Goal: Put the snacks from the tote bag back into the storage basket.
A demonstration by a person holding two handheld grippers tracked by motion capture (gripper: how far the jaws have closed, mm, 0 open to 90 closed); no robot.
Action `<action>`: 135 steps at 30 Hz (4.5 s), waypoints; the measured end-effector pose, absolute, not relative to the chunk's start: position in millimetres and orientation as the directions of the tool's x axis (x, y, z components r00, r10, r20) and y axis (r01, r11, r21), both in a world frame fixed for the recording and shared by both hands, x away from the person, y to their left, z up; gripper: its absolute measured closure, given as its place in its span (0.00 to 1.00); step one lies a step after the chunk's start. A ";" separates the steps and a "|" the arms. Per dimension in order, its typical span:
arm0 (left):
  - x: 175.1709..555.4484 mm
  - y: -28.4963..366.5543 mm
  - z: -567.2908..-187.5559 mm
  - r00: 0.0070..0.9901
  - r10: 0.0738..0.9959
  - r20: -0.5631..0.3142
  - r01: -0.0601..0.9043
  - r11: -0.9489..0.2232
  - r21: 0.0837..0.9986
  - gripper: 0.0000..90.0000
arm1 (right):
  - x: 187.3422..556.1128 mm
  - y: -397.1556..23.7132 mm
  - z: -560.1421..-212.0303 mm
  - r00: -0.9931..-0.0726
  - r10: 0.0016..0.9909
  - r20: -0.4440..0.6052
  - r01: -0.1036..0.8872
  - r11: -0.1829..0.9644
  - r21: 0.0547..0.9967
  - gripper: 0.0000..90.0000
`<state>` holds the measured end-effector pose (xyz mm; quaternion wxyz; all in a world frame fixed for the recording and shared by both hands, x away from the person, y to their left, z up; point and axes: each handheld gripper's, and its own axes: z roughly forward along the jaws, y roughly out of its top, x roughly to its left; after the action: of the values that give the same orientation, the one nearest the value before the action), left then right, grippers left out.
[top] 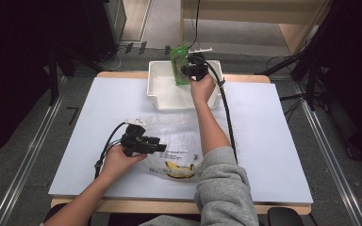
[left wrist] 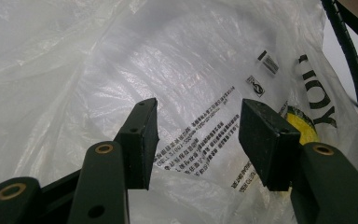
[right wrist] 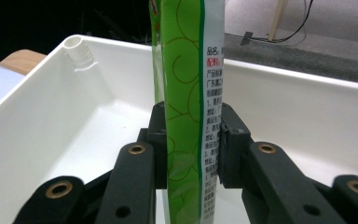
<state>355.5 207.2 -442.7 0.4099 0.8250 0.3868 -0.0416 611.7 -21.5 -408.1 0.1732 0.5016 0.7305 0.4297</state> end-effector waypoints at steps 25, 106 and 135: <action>356.3 208.1 -443.7 0.696 0.606 -0.385 0.674 -0.368 0.640 0.54 | 625.9 -23.9 -421.9 -0.442 0.872 0.213 0.657 0.153 0.738 0.72; 356.0 208.5 -444.6 0.695 0.609 -0.382 0.676 -0.372 0.636 0.54 | 643.8 -17.0 -440.8 -0.360 0.913 0.191 0.713 0.137 0.688 0.24; 357.1 208.6 -445.0 0.694 0.618 -0.370 0.673 -0.375 0.637 0.54 | 616.4 -29.7 -419.5 -0.401 0.898 0.180 0.691 0.168 0.703 0.31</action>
<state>357.1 208.6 -445.0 0.4011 0.8283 0.3897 -0.0348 616.4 -29.7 -419.5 0.1404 0.5290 0.7512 0.3691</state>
